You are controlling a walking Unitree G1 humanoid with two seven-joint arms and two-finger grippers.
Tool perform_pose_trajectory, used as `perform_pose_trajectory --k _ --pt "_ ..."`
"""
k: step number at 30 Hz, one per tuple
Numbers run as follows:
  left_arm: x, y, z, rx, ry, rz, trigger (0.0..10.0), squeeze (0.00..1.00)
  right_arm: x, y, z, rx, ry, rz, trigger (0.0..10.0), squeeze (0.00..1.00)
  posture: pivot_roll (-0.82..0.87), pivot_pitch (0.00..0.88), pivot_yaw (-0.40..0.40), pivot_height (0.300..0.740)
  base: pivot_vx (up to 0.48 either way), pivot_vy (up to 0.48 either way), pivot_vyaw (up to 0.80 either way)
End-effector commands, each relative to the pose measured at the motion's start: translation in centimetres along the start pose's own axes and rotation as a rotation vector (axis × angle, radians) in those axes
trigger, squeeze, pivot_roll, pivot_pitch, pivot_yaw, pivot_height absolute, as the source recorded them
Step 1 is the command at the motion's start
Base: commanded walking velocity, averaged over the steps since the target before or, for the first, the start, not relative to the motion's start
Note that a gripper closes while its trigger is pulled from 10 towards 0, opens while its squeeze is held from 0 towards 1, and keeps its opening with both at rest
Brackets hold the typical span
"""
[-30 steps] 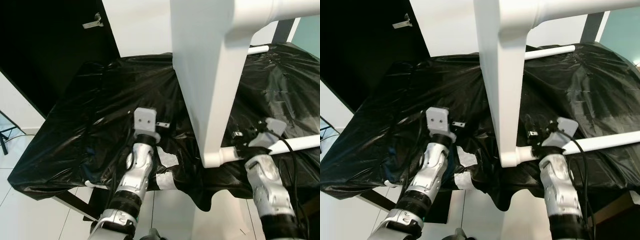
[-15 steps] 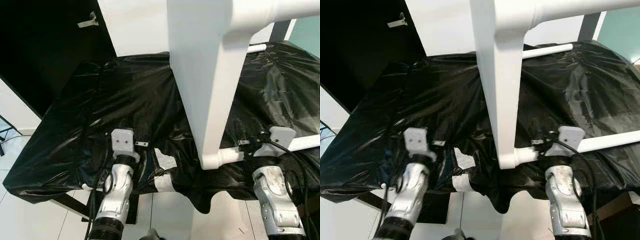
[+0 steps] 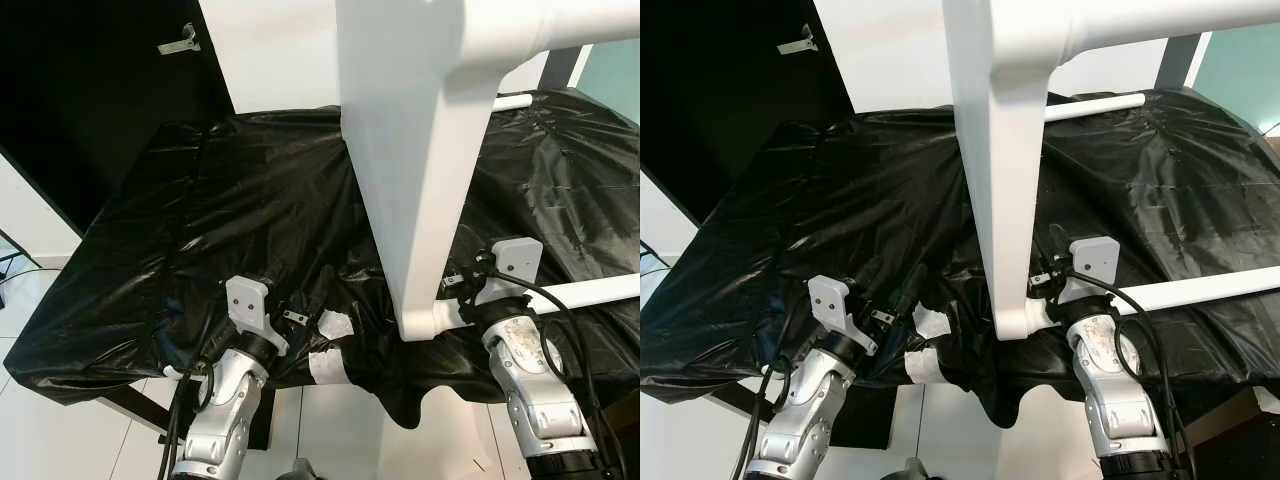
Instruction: Building children table
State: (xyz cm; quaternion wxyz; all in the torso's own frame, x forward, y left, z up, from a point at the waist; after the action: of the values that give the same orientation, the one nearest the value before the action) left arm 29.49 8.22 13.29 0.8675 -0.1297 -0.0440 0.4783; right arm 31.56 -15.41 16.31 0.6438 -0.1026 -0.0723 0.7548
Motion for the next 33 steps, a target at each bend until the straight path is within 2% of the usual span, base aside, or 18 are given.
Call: perform_pose_trajectory --k 1,7,10,11,13,14,17,18,19,20,21,22,24,26,28,29,33 --pt "-0.1 0.2 0.4 -0.010 0.001 -0.036 10.0 0.00 -0.2 0.2 -0.1 0.006 -0.005 -0.021 10.0 0.00 0.13 0.000 0.085 0.740 0.000 0.000 0.00" --pt "-0.1 -0.2 1.3 -0.035 0.018 -0.025 10.0 0.00 -1.9 1.3 -0.4 0.023 0.009 -0.111 10.0 0.00 0.12 0.000 0.089 0.740 0.000 0.000 0.00" --pt "-0.8 0.0 2.3 -0.057 0.048 -0.072 10.0 0.00 -2.4 1.1 -0.4 0.024 0.014 -0.143 10.0 0.00 0.12 0.000 0.085 0.740 0.000 0.000 0.00" --pt "-1.7 0.2 2.9 -0.065 0.048 -0.143 10.0 0.00 -2.6 0.5 -0.4 0.024 0.024 -0.160 10.0 0.00 0.13 0.000 0.080 0.740 0.000 0.000 0.00" --pt "-3.4 0.1 3.1 -0.064 0.064 -0.250 10.0 0.00 -1.4 -1.0 -1.0 0.042 0.031 -0.118 10.0 0.00 0.13 0.000 0.076 0.740 0.000 0.000 0.00" --pt "-4.1 -0.1 3.1 -0.063 0.089 -0.305 10.0 0.00 0.2 -1.9 -1.8 0.074 0.030 -0.044 10.0 0.00 0.13 0.000 0.074 0.740 0.000 0.000 0.00" --pt "-4.9 0.0 3.4 -0.061 0.105 -0.384 10.0 0.00 2.1 -3.4 -2.3 0.094 0.017 0.033 10.0 0.00 0.13 0.000 0.071 0.740 0.000 0.000 0.00" --pt "-5.2 0.3 4.0 -0.063 0.107 -0.429 10.0 0.00 2.9 -4.6 -2.3 0.092 -0.012 0.052 10.0 0.00 0.13 0.000 0.069 0.740 0.000 0.000 0.00" --pt "-5.5 0.6 4.4 -0.066 0.112 -0.459 10.0 0.00 3.7 -5.4 -2.3 0.098 -0.031 0.085 8.2 0.00 0.15 0.000 0.063 0.740 0.000 0.000 0.00" --pt "-5.7 0.8 4.5 -0.066 0.112 -0.466 10.0 0.00 3.9 -5.6 -2.4 0.101 -0.035 0.095 4.8 0.00 0.15 0.000 0.061 0.740 0.000 0.000 0.00" --pt "-5.7 0.9 4.6 -0.065 0.112 -0.469 10.0 0.00 4.1 -5.8 -2.4 0.104 -0.042 0.104 4.0 0.00 0.15 0.000 0.060 0.740 0.000 0.000 0.00" --pt "-5.6 1.0 4.6 -0.064 0.111 -0.460 10.0 0.00 3.8 -5.9 -2.8 0.115 -0.054 0.099 0.0 0.00 0.16 0.000 0.055 0.740 0.000 0.000 0.00" --pt "-5.3 1.2 4.9 -0.070 0.117 -0.440 10.0 0.00 2.9 -6.1 -3.5 0.138 -0.073 0.066 0.0 0.00 0.16 0.000 0.055 0.740 0.000 0.000 0.00" --pt "-4.8 1.8 5.8 -0.071 0.154 -0.443 10.0 0.00 1.3 -7.1 -4.0 0.153 -0.077 0.000 0.0 0.00 0.16 0.000 0.056 0.740 0.000 0.000 0.00" --pt "-5.0 1.8 6.2 -0.069 0.169 -0.464 10.0 0.00 0.9 -7.7 -4.5 0.165 -0.066 -0.028 0.0 0.00 0.16 0.000 0.056 0.740 0.000 0.000 0.00" --pt "-5.8 1.1 6.3 -0.079 0.170 -0.487 10.0 0.00 1.7 -8.2 -4.8 0.181 -0.061 -0.004 0.0 0.00 0.16 0.000 0.054 0.740 0.000 0.000 0.00" --pt "-6.8 -0.6 6.1 -0.091 0.168 -0.485 10.0 0.00 4.4 -8.7 -5.0 0.193 -0.083 0.095 0.0 0.00 0.16 0.000 0.052 0.740 0.000 0.000 0.00"
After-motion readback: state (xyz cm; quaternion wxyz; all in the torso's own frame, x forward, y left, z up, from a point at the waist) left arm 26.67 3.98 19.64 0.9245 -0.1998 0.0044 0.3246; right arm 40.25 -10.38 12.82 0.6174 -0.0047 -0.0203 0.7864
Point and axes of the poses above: a point about 5 cm out from each wrist's last joint towards the gripper, its own y axis pointing back from the gripper into the wrist, its own z axis along the axis of the wrist's last joint, x = y × z, the point moved 5 cm from there along -y, pointing out of the wrist towards the gripper, and after that the axes turned 4 degrees about -y, right-handed, at the moved point
